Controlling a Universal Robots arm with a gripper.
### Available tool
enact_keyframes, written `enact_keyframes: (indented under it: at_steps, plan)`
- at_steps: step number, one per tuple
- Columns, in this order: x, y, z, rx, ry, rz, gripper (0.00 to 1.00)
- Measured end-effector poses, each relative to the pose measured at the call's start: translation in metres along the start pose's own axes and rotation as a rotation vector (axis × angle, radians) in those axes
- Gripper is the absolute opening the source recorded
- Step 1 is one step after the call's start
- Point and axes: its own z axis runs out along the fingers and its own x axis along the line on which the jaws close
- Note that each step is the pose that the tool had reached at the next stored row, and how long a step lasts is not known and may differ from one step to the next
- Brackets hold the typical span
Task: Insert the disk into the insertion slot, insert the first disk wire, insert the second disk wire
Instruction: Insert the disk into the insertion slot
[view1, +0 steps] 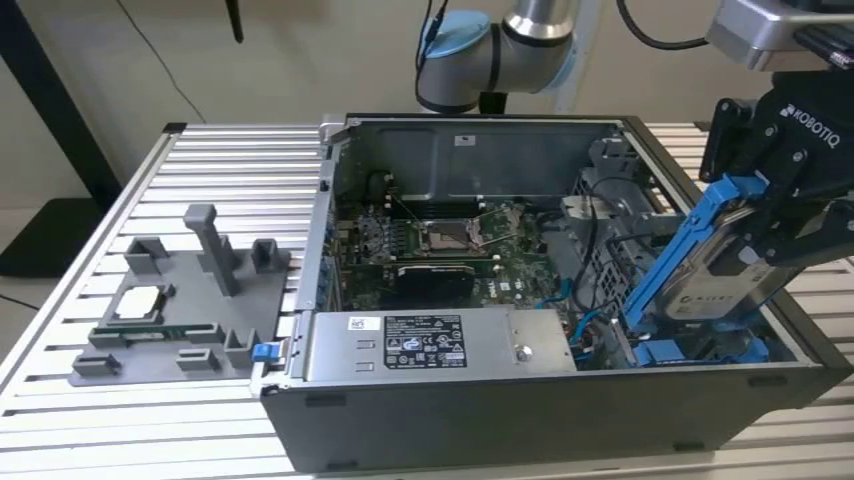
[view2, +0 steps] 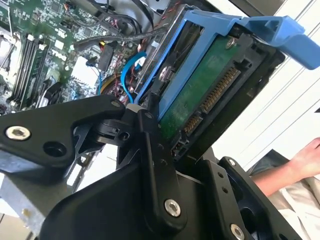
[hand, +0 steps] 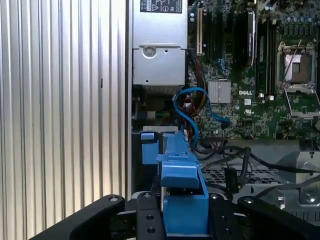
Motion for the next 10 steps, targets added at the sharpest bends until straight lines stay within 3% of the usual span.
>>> enact_keyframes:
  at_steps: [10]
  plan:
    - [0.0005, -0.0027, 0.0150, -0.0031, 0.0000, 0.000, 0.00]
